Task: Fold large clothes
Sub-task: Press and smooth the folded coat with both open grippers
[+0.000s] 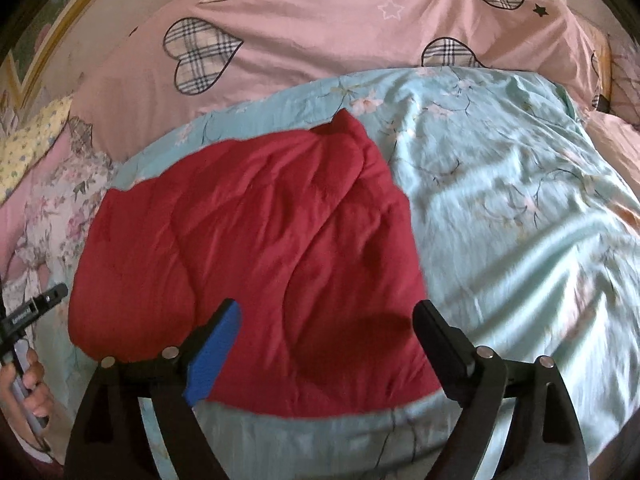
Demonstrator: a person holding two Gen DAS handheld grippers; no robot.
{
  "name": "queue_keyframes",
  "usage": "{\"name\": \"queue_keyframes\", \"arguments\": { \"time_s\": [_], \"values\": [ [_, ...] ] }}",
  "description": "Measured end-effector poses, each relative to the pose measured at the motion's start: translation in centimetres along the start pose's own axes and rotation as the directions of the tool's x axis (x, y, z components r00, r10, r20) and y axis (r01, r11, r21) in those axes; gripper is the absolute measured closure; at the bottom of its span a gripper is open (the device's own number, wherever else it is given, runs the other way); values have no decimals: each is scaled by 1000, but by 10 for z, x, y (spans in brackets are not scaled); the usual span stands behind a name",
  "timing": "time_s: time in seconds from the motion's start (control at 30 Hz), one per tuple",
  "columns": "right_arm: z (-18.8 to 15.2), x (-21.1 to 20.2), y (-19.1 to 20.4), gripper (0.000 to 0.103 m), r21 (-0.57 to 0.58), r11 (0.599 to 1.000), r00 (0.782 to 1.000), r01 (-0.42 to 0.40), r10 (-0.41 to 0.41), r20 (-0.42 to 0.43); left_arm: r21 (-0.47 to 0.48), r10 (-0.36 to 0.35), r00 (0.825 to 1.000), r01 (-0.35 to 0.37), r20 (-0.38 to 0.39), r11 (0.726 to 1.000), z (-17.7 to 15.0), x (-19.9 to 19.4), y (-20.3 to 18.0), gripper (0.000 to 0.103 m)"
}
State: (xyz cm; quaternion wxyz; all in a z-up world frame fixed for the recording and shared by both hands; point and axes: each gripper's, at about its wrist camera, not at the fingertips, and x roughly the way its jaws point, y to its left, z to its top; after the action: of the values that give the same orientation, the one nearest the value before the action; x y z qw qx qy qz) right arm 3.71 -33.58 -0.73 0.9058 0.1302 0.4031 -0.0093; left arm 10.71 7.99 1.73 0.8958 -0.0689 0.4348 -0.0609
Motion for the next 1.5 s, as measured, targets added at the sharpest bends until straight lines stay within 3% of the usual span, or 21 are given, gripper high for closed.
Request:
{"name": "queue_keyframes", "arguments": {
  "time_s": [0.17,0.47,0.8,1.17,1.3,1.5],
  "values": [
    [-17,-6,28,8,-77,997,1000,4,-3,10,16,-4,1000,5,-8,1000,-15,-5,-10,32],
    [-25,-1,64,7,-156,987,999,-40,40,-5,75,-15,1000,17,-27,997,-28,-5,-37,25],
    [-24,6,82,7,-183,983,1000,-31,29,-12,113,-4,999,9,-49,994,-27,-3,-56,20],
    [0,22,86,7,-154,988,999,-30,26,-27,122,8,997,2,-83,993,-8,12,-70,19],
    [1,29,87,5,-153,988,999,-21,15,-43,123,3,995,9,-100,992,-4,18,-74,19],
    [-5,56,83,0,-186,980,995,77,-88,-55,219,95,988,-66,-126,974,-10,43,-93,10]
  ]
}}
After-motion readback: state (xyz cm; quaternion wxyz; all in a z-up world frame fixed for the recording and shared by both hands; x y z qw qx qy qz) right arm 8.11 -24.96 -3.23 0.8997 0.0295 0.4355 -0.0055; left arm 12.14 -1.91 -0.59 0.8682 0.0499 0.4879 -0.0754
